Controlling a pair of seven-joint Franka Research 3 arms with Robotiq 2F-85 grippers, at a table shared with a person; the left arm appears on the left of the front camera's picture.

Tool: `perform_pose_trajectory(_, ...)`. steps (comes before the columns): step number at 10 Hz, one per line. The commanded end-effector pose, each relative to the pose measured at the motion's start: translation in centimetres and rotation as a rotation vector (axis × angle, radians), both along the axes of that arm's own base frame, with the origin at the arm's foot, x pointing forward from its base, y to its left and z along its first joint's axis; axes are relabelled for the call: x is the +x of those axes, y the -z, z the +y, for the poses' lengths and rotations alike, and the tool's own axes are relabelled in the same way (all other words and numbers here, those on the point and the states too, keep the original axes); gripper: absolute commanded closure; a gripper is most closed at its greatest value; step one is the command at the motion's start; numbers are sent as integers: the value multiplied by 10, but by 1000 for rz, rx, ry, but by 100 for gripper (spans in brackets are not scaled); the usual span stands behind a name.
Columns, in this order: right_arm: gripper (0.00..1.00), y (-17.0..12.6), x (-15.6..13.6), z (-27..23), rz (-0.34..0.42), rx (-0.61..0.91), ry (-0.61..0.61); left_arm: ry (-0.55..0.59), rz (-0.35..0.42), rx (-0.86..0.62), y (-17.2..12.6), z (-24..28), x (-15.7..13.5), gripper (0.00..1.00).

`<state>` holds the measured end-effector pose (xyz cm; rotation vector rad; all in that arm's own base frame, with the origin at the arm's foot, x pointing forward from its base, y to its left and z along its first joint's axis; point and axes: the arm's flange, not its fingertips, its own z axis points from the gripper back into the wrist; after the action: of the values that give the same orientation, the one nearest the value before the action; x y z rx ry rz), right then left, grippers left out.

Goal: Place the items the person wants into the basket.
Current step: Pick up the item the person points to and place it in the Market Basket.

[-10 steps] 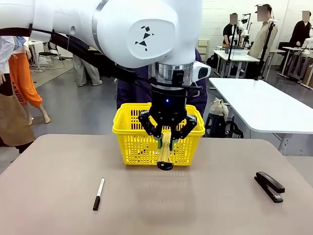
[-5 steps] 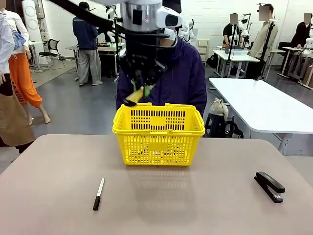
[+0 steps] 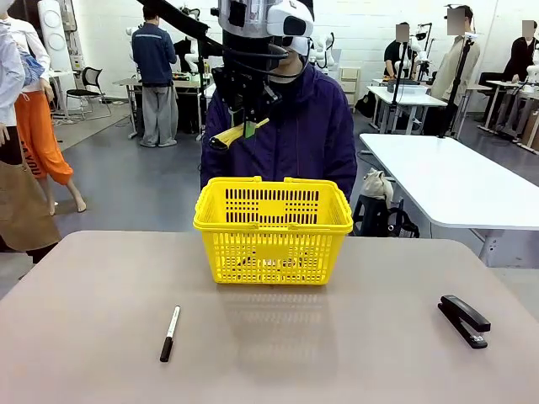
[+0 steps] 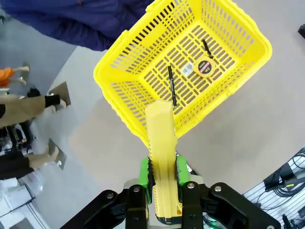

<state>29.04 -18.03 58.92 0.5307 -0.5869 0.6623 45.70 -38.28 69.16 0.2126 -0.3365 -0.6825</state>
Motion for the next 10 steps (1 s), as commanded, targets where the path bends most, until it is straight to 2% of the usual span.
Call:
perform_pose_trajectory(1, 0, 1, 1, 0, -24, 28, -16, 65, 60, -10, -5, -1, 3, 74)
perform_pose_trajectory(2, 0, 1, 1, 0, -24, 28, -16, 0, 0, 0, 0, 0, 0, 74)
perform_pose_trajectory(8, 0, 1, 1, 0, -24, 28, -16, 0, 0, 0, 0, 0, 0, 74)
perform_pose_trajectory(9, 0, 1, 1, 0, -24, 28, -16, 18, 15, -4, 2, -1, 2, 74)
perform_pose_trajectory(10, 0, 1, 1, 0, -24, 28, -16, 171, 30, 63, 12, -2, 21, 74)
